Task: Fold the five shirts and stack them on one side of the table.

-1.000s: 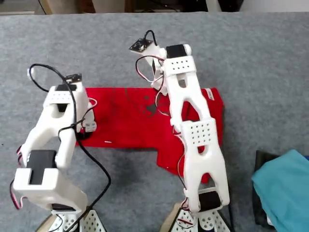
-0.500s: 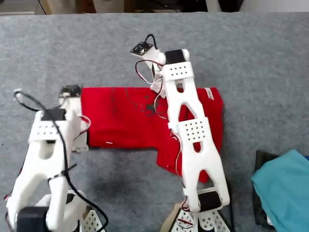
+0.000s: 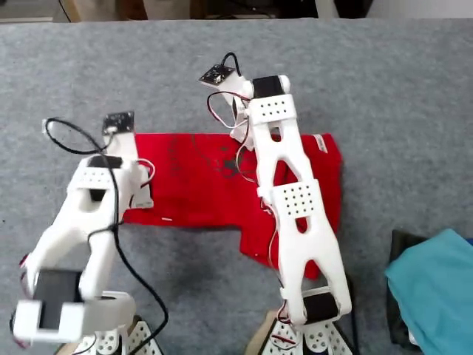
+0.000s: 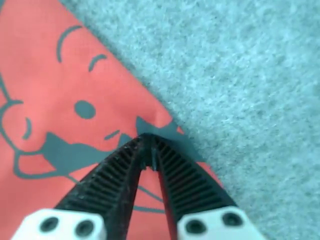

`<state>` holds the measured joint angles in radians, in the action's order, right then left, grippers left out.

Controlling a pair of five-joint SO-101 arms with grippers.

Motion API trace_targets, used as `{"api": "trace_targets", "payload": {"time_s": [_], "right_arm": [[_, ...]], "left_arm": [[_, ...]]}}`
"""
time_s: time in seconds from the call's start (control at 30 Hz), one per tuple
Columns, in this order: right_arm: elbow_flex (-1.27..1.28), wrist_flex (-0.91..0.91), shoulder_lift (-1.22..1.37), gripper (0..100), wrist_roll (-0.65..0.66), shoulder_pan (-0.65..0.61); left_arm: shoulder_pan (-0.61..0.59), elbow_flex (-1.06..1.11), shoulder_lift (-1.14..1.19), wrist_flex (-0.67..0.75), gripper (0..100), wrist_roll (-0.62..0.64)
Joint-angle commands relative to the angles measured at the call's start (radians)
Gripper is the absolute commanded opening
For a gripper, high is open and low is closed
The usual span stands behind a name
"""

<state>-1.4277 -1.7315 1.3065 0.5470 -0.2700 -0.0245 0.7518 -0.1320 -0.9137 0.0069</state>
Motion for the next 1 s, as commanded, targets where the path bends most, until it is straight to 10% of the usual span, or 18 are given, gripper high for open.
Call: {"api": "trace_targets", "payload": {"time_s": [0.0, 0.67, 0.97], "right_arm": [[-0.036, -0.009, 0.002, 0.5, -0.009, 0.013], [-0.036, -0.002, 0.004, 0.5, -0.005, 0.012], [-0.036, -0.006, 0.002, 0.5, -0.005, 0.012]], "left_arm": [[0.002, -0.052, 0.11, 0.009, 2, 0.002], [-0.02, 0.301, -0.278, -0.114, 2, -0.176], [-0.115, 0.095, -0.549, -0.203, 2, -0.19]]}}
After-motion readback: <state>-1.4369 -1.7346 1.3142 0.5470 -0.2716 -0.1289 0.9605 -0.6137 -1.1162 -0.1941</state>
